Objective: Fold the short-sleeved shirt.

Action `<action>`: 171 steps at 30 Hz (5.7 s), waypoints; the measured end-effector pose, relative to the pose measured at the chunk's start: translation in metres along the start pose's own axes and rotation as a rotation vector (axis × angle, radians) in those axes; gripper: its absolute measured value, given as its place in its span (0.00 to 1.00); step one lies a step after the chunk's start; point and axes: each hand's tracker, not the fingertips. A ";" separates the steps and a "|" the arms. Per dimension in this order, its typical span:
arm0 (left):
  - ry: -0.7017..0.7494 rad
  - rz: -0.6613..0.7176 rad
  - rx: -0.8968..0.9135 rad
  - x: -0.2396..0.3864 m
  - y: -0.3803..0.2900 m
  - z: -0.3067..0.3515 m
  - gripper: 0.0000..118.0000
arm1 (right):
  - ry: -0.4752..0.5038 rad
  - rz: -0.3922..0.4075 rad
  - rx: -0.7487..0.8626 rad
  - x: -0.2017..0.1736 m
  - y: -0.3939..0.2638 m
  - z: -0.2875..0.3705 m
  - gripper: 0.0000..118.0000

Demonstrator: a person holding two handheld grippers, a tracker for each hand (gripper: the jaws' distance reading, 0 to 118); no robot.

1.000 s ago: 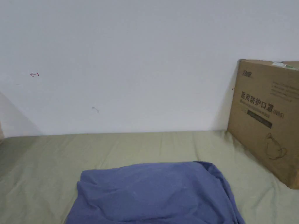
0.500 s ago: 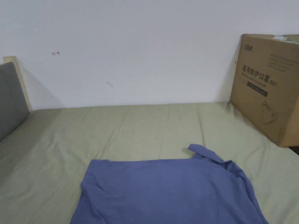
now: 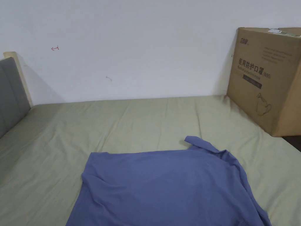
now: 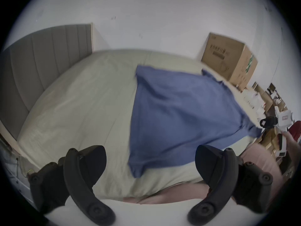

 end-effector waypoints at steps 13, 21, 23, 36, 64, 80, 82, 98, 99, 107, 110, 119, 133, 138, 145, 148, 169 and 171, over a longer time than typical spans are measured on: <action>0.162 -0.115 0.839 0.093 0.032 0.123 0.23 | 0.155 0.173 0.892 -0.116 -0.018 0.121 0.16; 0.131 -0.079 0.674 0.081 0.047 0.114 0.00 | 0.171 0.170 0.848 -0.129 -0.006 0.116 0.00; 0.087 -0.034 0.426 0.056 0.064 0.100 0.00 | 0.153 0.202 0.833 -0.129 -0.007 0.116 0.00; 0.054 -0.027 -0.350 -0.041 0.014 -0.029 0.95 | 0.182 0.190 0.567 -0.120 -0.014 0.076 0.00; 0.001 -0.093 -0.232 0.021 0.009 -0.029 0.02 | -0.031 0.181 -0.513 0.010 0.004 -0.080 0.84; -0.005 0.114 -0.194 0.011 0.018 -0.016 0.02 | 0.110 0.168 -0.221 0.006 0.005 -0.013 0.07; -0.036 0.202 -0.121 0.009 0.028 -0.011 0.02 | 0.149 0.050 -0.149 0.012 0.014 -0.004 0.07; 0.076 0.314 -0.152 -0.013 0.130 -0.158 0.02 | 0.078 -0.133 -0.183 -0.006 0.148 -0.137 0.07; 0.081 0.308 -0.153 -0.014 0.133 -0.169 0.02 | 0.066 -0.096 -0.227 -0.011 0.155 -0.154 0.07; 0.101 0.272 -0.071 -0.014 0.136 -0.171 0.99 | -0.101 0.029 -0.039 -0.036 0.152 -0.150 0.86; 0.088 0.238 -0.038 -0.008 0.137 -0.141 0.99 | -0.036 0.124 0.097 -0.054 0.142 -0.100 0.86; 0.057 0.037 0.496 0.057 0.077 0.006 0.97 | 0.157 0.202 0.811 -0.108 0.034 0.051 0.86; 0.141 0.066 0.075 0.023 0.112 -0.014 0.00 | 0.081 0.152 0.697 -0.101 0.009 0.056 0.00; 0.120 0.094 -0.189 -0.021 0.120 -0.116 0.14 | 0.105 0.106 0.642 -0.095 0.018 0.047 0.00; 0.138 0.073 -0.424 -0.029 0.075 -0.197 0.95 | 0.079 0.104 0.545 -0.089 0.018 0.029 0.00; 0.149 -0.027 -0.395 -0.019 0.062 -0.204 0.98 | 0.053 0.104 0.511 -0.083 0.020 0.023 0.00; 0.111 -0.224 -0.280 0.015 0.087 -0.155 0.04 | -0.023 -0.140 -0.447 0.028 0.132 -0.152 0.99; 0.106 -0.217 -0.290 0.014 0.085 -0.158 0.04 | -0.048 -0.170 -0.418 0.034 0.132 -0.164 0.99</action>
